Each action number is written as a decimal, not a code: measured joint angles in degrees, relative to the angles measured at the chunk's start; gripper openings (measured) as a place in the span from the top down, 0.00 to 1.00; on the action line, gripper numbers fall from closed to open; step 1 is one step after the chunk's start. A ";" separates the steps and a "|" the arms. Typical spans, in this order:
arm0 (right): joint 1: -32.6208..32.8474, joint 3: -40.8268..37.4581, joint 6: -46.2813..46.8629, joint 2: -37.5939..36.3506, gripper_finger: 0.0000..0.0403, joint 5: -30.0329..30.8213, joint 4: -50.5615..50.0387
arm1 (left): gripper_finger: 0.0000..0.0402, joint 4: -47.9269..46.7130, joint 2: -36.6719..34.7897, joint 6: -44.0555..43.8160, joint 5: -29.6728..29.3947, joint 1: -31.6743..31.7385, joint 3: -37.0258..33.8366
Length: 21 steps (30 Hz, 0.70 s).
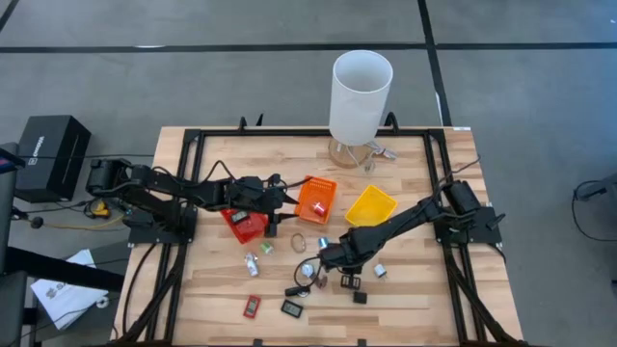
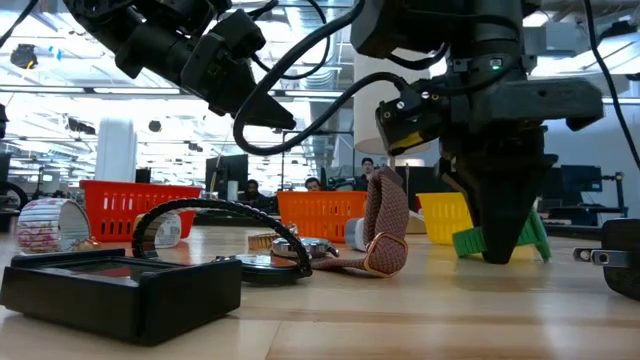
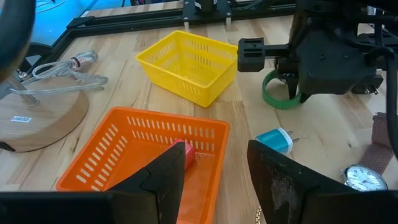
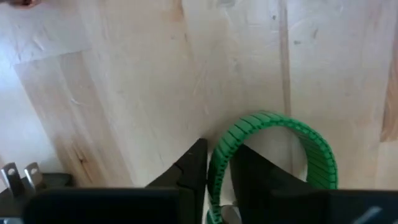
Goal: Pick & Place Office items
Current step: Put the green wrist watch into the yellow bin
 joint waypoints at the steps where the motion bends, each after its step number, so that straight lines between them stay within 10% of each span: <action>1: -0.10 0.41 0.12 0.11 0.90 -0.02 -0.47 | 0.58 0.00 0.00 0.00 0.02 -0.02 0.00; 21: -0.98 14.21 -0.52 0.17 0.96 0.15 -25.34 | 0.58 0.00 0.02 0.00 0.06 0.00 -0.02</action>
